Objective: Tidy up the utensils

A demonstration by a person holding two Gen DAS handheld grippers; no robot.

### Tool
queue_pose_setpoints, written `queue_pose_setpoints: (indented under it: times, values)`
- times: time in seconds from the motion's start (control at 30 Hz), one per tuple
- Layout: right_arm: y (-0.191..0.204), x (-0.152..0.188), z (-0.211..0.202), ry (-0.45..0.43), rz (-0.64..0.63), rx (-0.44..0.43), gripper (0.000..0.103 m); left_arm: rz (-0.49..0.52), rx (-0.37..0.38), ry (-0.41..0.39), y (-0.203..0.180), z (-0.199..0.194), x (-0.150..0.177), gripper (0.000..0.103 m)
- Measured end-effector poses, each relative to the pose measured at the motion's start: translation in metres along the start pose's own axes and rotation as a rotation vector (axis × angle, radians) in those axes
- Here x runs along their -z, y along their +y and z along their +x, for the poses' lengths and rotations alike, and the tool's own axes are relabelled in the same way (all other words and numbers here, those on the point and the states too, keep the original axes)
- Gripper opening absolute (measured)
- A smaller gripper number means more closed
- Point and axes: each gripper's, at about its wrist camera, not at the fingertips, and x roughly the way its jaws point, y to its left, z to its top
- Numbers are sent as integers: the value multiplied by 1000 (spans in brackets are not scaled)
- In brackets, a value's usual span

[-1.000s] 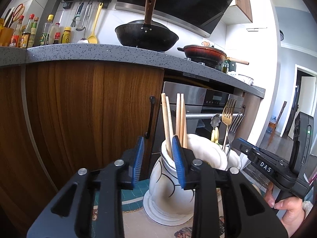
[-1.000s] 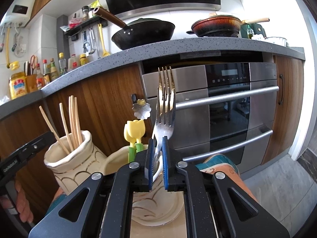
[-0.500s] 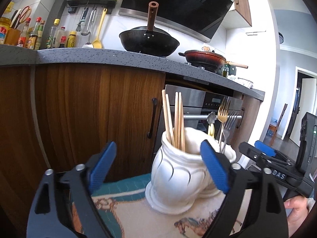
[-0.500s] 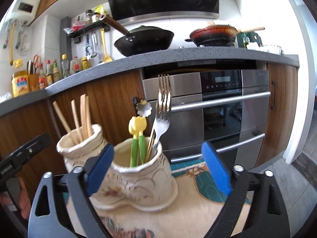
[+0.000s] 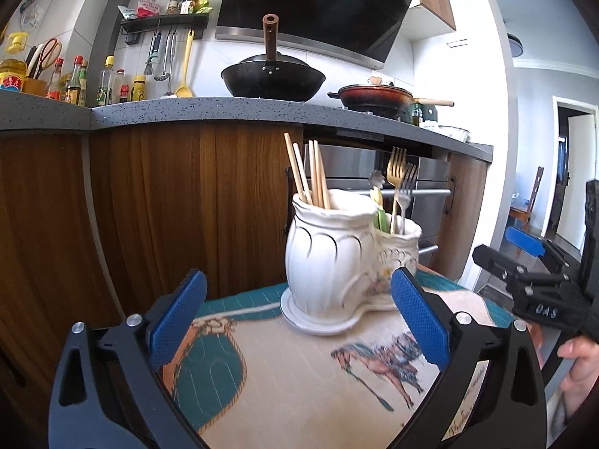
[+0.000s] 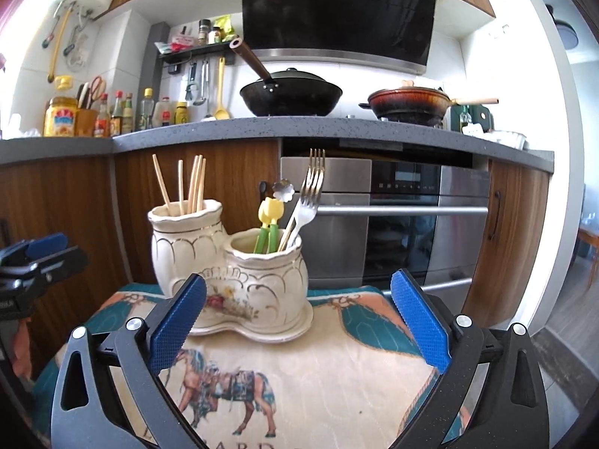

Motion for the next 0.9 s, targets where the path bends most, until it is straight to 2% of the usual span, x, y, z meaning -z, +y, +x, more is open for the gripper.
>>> queue_pose_setpoints:
  times: [0.23,0.43,0.73,0.9]
  values:
    - [0,6,-1,-26,-12,17,98,44,4,-13,-13,-5,13,97]
    - [0,7,-2,-41,-1,7,98,75,-41,43,-20,4,16,97]
    - [6,7,1,-22,-34,6,98,38,-43,66,-14,5,18,98]
    - [5,7,2,-14,-30,9,98,53,-56,63,-17,5,17,98]
